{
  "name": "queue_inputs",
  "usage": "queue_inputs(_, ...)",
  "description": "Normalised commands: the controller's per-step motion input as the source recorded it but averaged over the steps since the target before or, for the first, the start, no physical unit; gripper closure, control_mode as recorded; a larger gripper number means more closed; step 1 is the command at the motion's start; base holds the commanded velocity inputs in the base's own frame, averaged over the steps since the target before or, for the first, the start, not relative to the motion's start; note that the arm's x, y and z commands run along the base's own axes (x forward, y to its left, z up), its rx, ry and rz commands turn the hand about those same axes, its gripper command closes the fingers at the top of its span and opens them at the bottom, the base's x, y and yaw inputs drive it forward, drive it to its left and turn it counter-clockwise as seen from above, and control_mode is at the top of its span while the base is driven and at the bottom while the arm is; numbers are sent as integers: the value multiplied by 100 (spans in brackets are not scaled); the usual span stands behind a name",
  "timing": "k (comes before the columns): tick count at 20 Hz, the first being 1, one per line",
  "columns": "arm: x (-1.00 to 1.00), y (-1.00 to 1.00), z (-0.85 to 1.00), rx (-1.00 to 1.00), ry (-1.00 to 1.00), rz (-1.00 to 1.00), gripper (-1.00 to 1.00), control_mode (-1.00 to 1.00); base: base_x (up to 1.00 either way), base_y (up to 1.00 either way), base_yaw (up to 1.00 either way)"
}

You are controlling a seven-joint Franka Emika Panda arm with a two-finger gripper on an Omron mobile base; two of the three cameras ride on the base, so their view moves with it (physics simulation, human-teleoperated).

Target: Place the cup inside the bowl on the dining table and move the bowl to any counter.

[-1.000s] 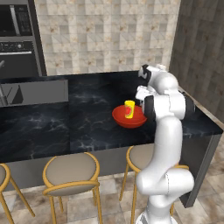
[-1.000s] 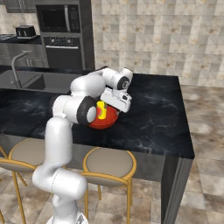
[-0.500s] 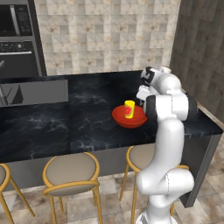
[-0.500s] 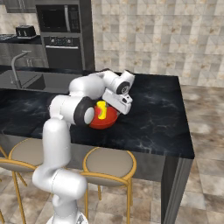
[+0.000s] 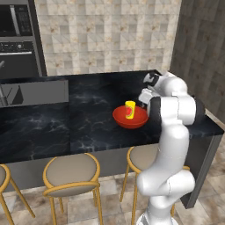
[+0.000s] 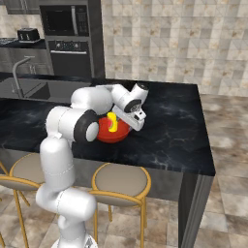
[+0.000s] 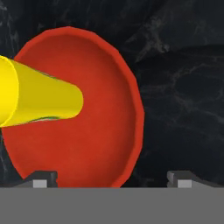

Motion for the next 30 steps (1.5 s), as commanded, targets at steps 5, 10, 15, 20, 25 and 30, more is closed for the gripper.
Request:
queue_inputs(5,-12,0,-4,0,0,0,-100,-100,0,0,0)
queue_inputs(10,0,0,-11,0,0,0,-100,-100,0,0,0)
queue_inputs(15,1,-2,-11,0,0,0,-100,-100,0,0,0)
queue_inputs(20,18,-16,-13,0,0,0,-100,-100,0,0,0)
queue_inputs(25,16,-23,-21,0,0,0,-100,-100,0,0,0)
queue_inputs(30,10,-4,-18,0,0,0,-100,-100,0,0,0)
